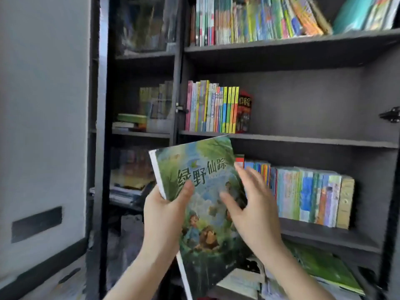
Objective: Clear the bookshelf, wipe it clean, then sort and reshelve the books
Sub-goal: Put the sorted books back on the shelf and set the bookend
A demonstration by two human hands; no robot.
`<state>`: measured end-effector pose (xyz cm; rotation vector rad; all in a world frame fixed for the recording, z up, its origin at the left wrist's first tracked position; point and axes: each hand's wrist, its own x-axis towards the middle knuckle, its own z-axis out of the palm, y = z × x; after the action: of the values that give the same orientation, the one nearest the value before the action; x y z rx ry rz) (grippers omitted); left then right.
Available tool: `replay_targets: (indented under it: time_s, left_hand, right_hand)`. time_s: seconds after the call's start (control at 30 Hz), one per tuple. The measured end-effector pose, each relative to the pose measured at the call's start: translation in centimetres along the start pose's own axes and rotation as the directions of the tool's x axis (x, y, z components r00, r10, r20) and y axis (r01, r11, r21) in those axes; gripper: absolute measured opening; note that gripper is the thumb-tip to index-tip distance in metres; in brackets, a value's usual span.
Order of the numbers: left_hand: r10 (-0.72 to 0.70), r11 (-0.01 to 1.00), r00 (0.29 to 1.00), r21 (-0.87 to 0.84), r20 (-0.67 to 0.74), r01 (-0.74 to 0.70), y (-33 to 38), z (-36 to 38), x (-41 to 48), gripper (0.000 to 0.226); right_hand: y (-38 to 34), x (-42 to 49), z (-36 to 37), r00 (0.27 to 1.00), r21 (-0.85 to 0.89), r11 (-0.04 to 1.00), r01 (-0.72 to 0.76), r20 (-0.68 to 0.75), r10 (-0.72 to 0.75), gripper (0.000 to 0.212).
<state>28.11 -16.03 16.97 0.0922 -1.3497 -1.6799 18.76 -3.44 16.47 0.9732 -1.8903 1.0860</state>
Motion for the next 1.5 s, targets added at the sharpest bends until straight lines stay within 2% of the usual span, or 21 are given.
replay_targets:
  time_s: [0.07, 0.13, 0.3, 0.37, 0.5, 0.57, 0.67, 0.73, 0.83, 0.93, 1.03, 1.13, 1.17, 1.23, 1.27, 1.33, 1.4, 1.5]
  left_hand:
    - [-0.022, 0.999, 0.999, -0.026, -0.035, 0.022, -1.0, 3.8, 1.0, 0.006]
    - [0.006, 0.999, 0.999, -0.050, -0.052, -0.009, -1.4, 6.9, 2.4, 0.007]
    - [0.087, 0.990, 0.993, -0.101, -0.084, -0.095, -1.7, 13.3, 6.7, 0.011]
    - [0.144, 0.983, 0.989, -0.105, -0.038, -0.148, -1.5, 15.9, 8.7, 0.014]
    - [0.337, 0.941, 0.935, -0.039, 0.111, -0.335, -0.4, 21.0, 13.4, 0.009]
    - [0.395, 0.914, 0.885, -0.013, 0.246, -0.404, 0.5, 23.5, 16.7, 0.008]
    - [0.415, 0.864, 0.778, 0.064, 0.471, -0.500, 1.4, 26.4, 21.8, 0.026]
    - [0.406, 0.825, 0.746, 0.139, 0.527, -0.547, 1.0, 28.0, 25.8, 0.035]
    - [0.382, 0.762, 0.745, 0.269, 0.547, -0.589, -0.6, 29.7, 30.5, 0.036]
    - [0.293, 0.685, 0.759, 0.426, 0.582, -0.591, -3.7, 31.1, 34.8, 0.033]
    - [0.213, 0.612, 0.763, 0.526, 0.610, -0.591, -7.0, 31.9, 37.9, 0.027]
    - [0.234, 0.602, 0.785, 0.549, 0.573, -0.580, -9.3, 32.1, 40.1, 0.022]
    - [0.252, 0.609, 0.803, 0.557, 0.540, -0.565, -9.8, 32.1, 40.8, 0.018]
    - [0.279, 0.610, 0.847, 0.598, 0.453, -0.520, -10.3, 32.2, 42.1, 0.014]
    - [0.302, 0.595, 0.857, 0.621, 0.417, -0.511, -10.6, 32.1, 42.6, 0.021]
    - [0.342, 0.552, 0.860, 0.660, 0.379, -0.510, -11.2, 32.3, 43.7, 0.034]
    - [0.359, 0.530, 0.853, 0.670, 0.379, -0.520, -11.4, 32.4, 44.2, 0.034]
    - [0.362, 0.544, 0.841, 0.641, 0.401, -0.540, -12.1, 32.6, 44.4, 0.028]
  right_hand:
    - [1.3, 0.6, -1.0, 0.988, -0.108, 0.994, 0.028, 0.156, -0.011, 0.063]
    - [2.1, 1.4, -1.6, 0.927, -0.148, 0.986, 0.070, 0.376, -0.010, 0.075]
    - [4.8, 5.8, -2.5, 0.868, -0.277, 0.954, 0.114, 0.494, 0.039, 0.092]
    - [5.7, 8.2, -1.5, 0.903, -0.287, 0.953, 0.097, 0.428, 0.037, 0.092]
    - [8.9, 14.8, 0.7, 0.992, -0.219, 0.974, 0.062, 0.124, -0.035, 0.064]
    - [10.8, 18.7, 1.4, 0.998, -0.119, 0.992, 0.046, -0.041, -0.051, 0.058]
    - [13.7, 24.6, 2.4, 0.971, -0.057, 0.997, 0.046, -0.231, -0.058, 0.060]
    - [15.8, 28.8, 3.5, 0.957, -0.045, 0.999, 0.024, -0.289, -0.036, 0.059]
    - [18.6, 32.8, 5.7, 0.965, 0.025, 1.000, -0.011, -0.263, 0.017, 0.059]
    - [21.4, 35.3, 8.5, 0.966, 0.115, 0.990, -0.080, -0.235, 0.105, 0.055]
    - [23.7, 37.4, 10.3, 0.965, 0.198, 0.966, -0.168, -0.168, 0.202, 0.044]
    - [24.8, 39.1, 11.9, 0.950, 0.301, 0.917, -0.262, -0.086, 0.300, 0.034]
    - [25.2, 39.7, 12.5, 0.952, 0.317, 0.904, -0.288, -0.009, 0.307, 0.039]
    - [25.7, 40.8, 12.9, 0.926, 0.225, 0.911, -0.347, 0.234, 0.295, 0.069]
    - [26.0, 41.2, 12.8, 0.881, 0.141, 0.911, -0.387, 0.348, 0.321, 0.087]
    - [26.7, 42.0, 12.2, 0.765, -0.007, 0.882, -0.471, 0.495, 0.413, 0.107]
    - [27.3, 42.1, 11.6, 0.697, -0.074, 0.862, -0.501, 0.556, 0.453, 0.114]
    - [28.2, 42.2, 11.8, 0.711, -0.117, 0.873, -0.473, 0.535, 0.457, 0.113]
